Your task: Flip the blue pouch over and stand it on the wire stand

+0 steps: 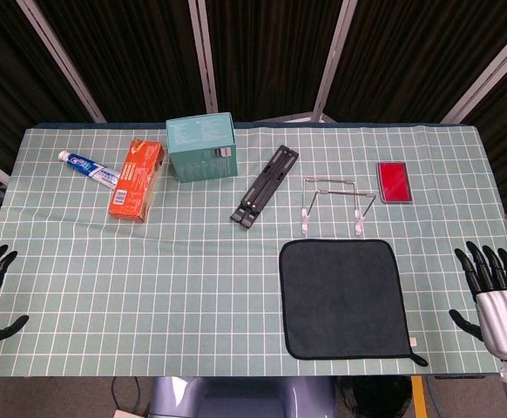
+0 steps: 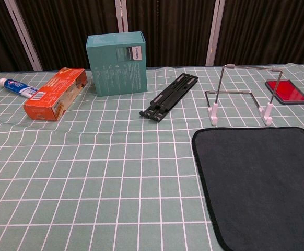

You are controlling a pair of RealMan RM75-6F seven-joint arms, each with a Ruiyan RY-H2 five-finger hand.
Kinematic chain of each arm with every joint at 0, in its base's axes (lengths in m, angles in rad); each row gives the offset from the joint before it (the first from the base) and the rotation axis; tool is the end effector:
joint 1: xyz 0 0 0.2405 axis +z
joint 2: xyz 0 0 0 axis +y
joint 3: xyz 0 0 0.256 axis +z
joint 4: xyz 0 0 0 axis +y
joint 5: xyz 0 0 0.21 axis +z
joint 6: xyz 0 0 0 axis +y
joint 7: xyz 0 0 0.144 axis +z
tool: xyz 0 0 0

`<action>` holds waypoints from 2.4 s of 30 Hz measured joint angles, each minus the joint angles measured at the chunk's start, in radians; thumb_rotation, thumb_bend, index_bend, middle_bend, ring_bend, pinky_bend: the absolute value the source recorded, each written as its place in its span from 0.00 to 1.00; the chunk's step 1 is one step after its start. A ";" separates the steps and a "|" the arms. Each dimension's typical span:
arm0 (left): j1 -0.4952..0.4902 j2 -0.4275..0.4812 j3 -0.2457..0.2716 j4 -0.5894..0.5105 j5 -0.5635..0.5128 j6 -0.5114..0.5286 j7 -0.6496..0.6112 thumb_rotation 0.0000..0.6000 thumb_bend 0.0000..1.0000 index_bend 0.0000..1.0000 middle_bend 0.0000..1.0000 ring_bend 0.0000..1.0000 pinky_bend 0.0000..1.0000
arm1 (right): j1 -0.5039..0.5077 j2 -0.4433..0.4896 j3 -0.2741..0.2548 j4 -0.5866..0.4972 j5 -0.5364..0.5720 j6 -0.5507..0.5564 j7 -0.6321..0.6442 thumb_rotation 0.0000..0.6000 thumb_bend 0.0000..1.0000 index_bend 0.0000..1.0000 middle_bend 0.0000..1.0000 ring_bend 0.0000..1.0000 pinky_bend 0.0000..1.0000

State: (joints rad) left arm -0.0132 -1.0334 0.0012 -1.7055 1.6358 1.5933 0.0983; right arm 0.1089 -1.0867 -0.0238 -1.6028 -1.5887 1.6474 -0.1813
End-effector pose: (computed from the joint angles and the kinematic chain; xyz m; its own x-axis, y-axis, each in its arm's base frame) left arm -0.2905 0.1473 0.1775 0.4783 -0.0338 0.8776 0.8745 -0.0739 -0.4794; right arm -0.2958 -0.1720 0.1766 0.5806 0.1188 0.8054 -0.8008 -0.0949 0.5913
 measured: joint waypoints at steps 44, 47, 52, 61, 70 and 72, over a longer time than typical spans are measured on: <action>-0.012 -0.034 0.008 0.005 -0.033 -0.049 0.074 1.00 0.00 0.00 0.00 0.00 0.00 | 0.103 -0.319 -0.165 0.245 -0.291 -0.340 -0.051 1.00 0.18 0.42 0.00 0.00 0.02; -0.013 -0.035 0.008 0.004 -0.032 -0.049 0.077 1.00 0.00 0.00 0.00 0.00 0.00 | 0.100 -0.335 -0.169 0.272 -0.296 -0.336 -0.054 1.00 0.18 0.42 0.00 0.00 0.02; -0.014 -0.036 0.009 0.002 -0.032 -0.051 0.079 1.00 0.00 0.00 0.00 0.00 0.00 | 0.095 -0.360 -0.173 0.307 -0.301 -0.328 -0.060 1.00 0.18 0.42 0.00 0.00 0.02; -0.016 -0.034 0.010 0.003 -0.033 -0.054 0.073 1.00 0.00 0.00 0.00 0.00 0.00 | 0.097 -0.381 -0.179 0.354 -0.317 -0.319 -0.085 1.00 0.18 0.42 0.00 0.00 0.02; -0.017 -0.035 0.012 0.004 -0.032 -0.055 0.075 1.00 0.00 0.00 0.00 0.00 0.00 | 0.099 -0.403 -0.182 0.402 -0.334 -0.306 -0.105 1.00 0.19 0.42 0.00 0.00 0.03; -0.017 -0.036 0.012 0.004 -0.032 -0.055 0.076 1.00 0.00 0.00 0.00 0.00 0.00 | 0.099 -0.410 -0.182 0.414 -0.336 -0.299 -0.104 1.00 0.20 0.42 0.00 0.00 0.03</action>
State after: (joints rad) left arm -0.0299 -1.0690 0.0135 -1.7010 1.6040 1.5383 0.1744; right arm 0.2080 -1.4969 -0.2060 -1.1892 -1.9246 1.3481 -0.2854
